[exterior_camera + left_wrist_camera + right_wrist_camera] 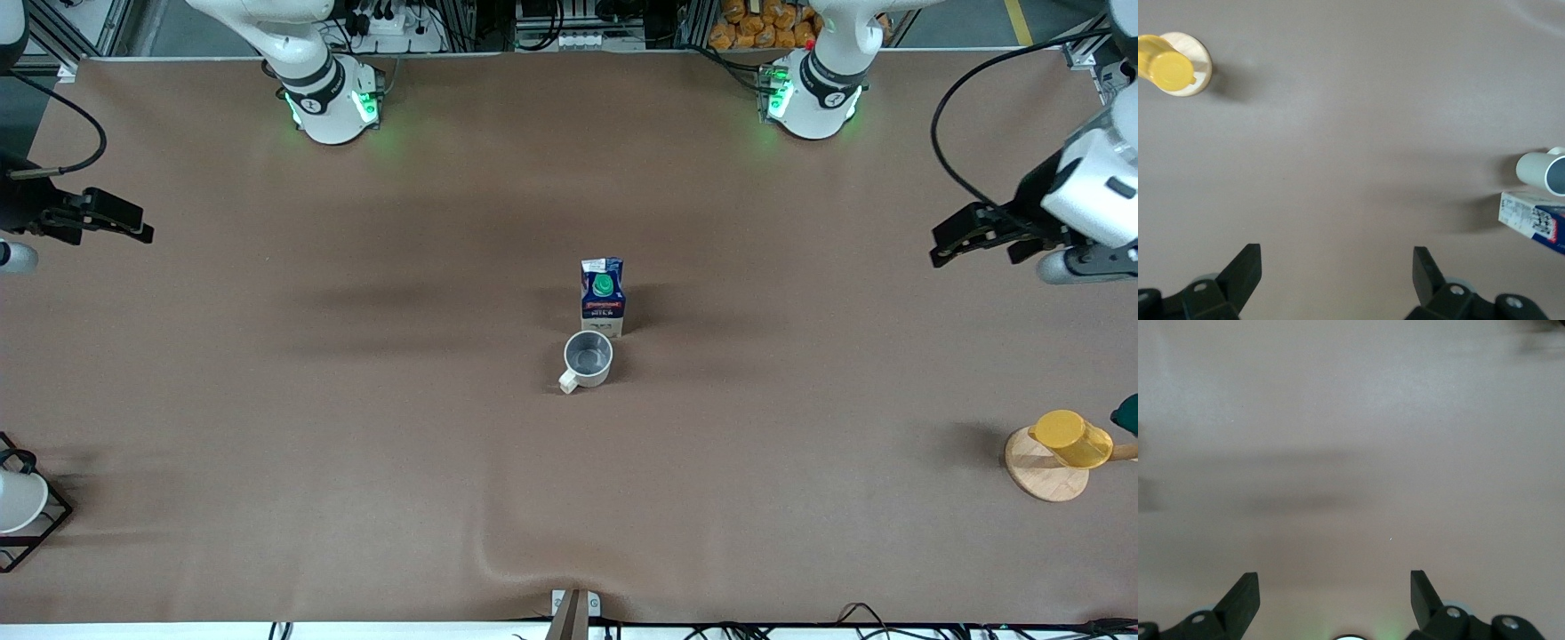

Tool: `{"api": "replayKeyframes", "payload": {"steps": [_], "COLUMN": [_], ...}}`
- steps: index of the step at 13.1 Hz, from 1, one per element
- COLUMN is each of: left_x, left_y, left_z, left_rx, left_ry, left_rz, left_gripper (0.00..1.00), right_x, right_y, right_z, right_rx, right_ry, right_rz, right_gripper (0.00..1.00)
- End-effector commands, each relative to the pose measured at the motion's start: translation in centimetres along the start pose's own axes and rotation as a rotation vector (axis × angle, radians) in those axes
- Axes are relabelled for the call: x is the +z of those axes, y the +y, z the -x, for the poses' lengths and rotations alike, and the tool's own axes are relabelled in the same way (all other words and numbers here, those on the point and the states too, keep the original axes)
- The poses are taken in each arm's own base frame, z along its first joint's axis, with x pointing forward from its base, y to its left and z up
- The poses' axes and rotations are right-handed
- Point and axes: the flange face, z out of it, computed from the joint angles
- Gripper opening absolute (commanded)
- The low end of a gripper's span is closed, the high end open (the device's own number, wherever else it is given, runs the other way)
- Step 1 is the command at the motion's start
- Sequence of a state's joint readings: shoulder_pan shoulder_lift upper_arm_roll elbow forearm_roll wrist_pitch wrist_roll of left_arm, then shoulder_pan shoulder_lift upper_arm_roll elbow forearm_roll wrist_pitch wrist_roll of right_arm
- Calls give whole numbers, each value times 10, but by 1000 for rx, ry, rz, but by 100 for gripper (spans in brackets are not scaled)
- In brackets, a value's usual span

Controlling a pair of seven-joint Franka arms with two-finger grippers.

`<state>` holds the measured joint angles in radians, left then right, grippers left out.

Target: Place milk next to cup

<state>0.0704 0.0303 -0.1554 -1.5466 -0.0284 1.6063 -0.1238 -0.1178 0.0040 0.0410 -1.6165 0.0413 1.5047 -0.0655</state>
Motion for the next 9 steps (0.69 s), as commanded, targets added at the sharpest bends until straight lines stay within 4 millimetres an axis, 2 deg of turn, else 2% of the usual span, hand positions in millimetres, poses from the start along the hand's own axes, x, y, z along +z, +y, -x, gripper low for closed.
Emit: {"api": "replayKeyframes", "payload": {"steps": [1,2,4,6,7,9], "left_x": [-12,-11,-7,-4,-3,1], "left_y": [-8,-17,-22,-23,-22,-23], "left_z": [16,17,18,17,17,16], "left_rx": [61,49,44,47,53,51], "left_ry": [1,-18,-43,-50,-50,-58], "left_rz": [11,8,7,-6,-19,-24], "left_gripper": [100,100,100,100,100,100], "right_x": [-2,-6,-21,-21,-20,-22], "right_y": [6,8,5,13,24,27], "right_z": [3,2,8,11,12,13], "right_rx": [20,19,14,29,48,53], "right_ry": [1,13,33,14,12,16], "right_rz": [5,4,8,5,2,4], "right_gripper": [100,100,100,100,100,100]}}
